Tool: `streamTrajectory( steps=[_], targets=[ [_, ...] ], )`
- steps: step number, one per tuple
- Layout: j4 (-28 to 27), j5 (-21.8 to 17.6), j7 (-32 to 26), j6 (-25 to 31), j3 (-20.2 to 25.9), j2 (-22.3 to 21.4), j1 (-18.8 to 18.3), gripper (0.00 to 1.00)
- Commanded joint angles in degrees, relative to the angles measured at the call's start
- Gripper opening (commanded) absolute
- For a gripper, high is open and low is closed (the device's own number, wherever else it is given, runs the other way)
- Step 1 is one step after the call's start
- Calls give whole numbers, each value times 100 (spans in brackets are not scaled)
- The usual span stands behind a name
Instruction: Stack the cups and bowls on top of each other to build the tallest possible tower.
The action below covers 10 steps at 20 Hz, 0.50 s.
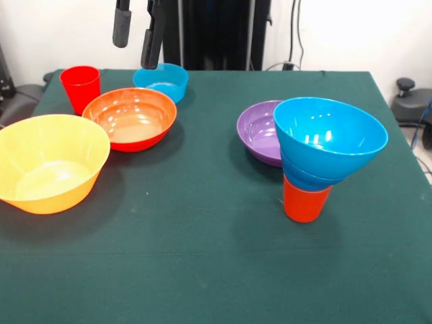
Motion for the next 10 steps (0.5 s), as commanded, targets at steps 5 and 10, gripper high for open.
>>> streamTrajectory(
  steps=[5,10],
  targets=[
    [318,-40,-307,1368,781,-78,-328,100],
    [523,-162,19,931,726,164,-194,100]
  ],
)
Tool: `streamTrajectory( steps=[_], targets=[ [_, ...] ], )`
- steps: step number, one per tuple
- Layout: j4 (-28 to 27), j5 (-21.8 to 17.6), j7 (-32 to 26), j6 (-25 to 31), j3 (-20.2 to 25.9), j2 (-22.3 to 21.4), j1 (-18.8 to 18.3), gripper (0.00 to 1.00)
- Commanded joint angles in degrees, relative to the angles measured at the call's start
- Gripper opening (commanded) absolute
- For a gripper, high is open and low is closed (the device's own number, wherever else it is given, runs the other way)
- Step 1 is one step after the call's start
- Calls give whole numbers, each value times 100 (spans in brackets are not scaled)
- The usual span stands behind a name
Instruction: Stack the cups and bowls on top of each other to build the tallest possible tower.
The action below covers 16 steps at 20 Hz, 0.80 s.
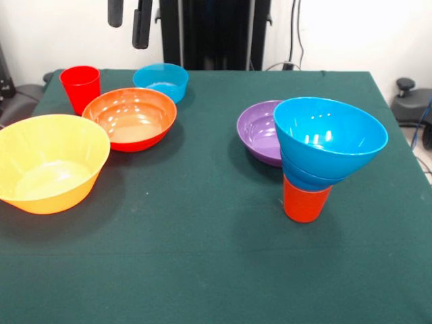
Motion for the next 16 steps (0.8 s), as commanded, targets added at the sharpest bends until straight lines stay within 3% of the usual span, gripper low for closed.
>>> streamTrajectory(
  steps=[1,10,16],
  targets=[
    [557,-191,34,196,611,326,51,100],
    [1268,-23,-9,-1098,1057,479,-12,100],
    [1427,-205,94,-1462,1072,632,109,100]
  ],
)
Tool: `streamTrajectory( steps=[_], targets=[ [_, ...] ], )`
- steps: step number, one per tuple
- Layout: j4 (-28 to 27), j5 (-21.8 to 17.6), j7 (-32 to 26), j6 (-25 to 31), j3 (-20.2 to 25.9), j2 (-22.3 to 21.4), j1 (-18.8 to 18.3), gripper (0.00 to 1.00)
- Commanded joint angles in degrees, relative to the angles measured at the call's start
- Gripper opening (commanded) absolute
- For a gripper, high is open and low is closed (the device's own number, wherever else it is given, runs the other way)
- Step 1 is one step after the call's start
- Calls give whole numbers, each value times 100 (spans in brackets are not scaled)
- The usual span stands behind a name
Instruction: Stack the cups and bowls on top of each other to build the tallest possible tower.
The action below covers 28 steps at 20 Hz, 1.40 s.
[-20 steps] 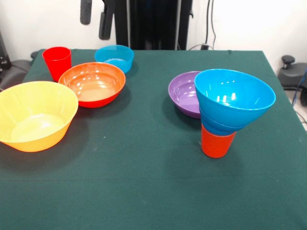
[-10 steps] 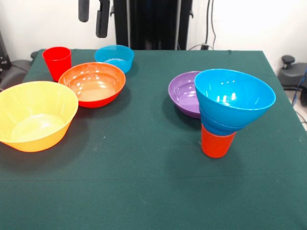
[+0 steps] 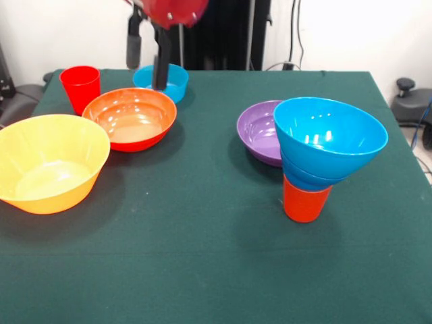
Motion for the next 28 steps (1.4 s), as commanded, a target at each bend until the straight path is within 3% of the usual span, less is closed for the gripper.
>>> streamTrajectory(
  steps=[1,4,7,17,22,28],
  targets=[
    [936,-245,29,-548,801,522,92,100],
    [1210,-413,-557,-834,1093,429,-61,100],
    [1419,-495,-691,-1024,1220,369,-107,100],
    [1827,-828,-411,-1341,1257,452,-30,100],
    [1795,-1120,-427,-970,1022,393,86,100],
    [2163,-1297,-496,-1414,1278,404,-166,100]
  ],
)
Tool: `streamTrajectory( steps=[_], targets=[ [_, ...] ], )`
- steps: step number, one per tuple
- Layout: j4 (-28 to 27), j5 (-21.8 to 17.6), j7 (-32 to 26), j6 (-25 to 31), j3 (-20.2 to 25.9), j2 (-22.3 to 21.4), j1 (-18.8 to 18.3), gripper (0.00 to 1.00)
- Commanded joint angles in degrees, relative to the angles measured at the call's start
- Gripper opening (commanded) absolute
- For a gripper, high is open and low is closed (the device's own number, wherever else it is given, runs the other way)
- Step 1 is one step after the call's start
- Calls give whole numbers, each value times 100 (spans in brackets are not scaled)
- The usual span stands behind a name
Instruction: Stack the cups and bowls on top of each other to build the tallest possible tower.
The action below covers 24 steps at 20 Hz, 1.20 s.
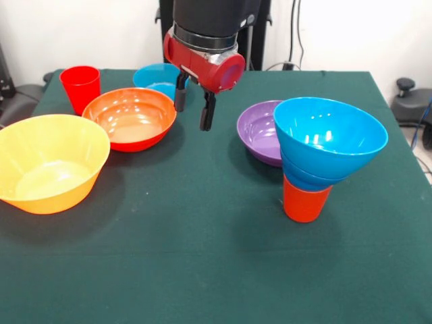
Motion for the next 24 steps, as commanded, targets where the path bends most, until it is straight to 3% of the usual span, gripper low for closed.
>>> streamTrajectory(
  steps=[1,14,24],
  targets=[
    [742,-565,-426,-407,656,322,-115,100],
    [1063,-776,33,-1481,605,843,-162,100],
    [1078,-872,-50,-1216,403,819,-76,100]
  ],
)
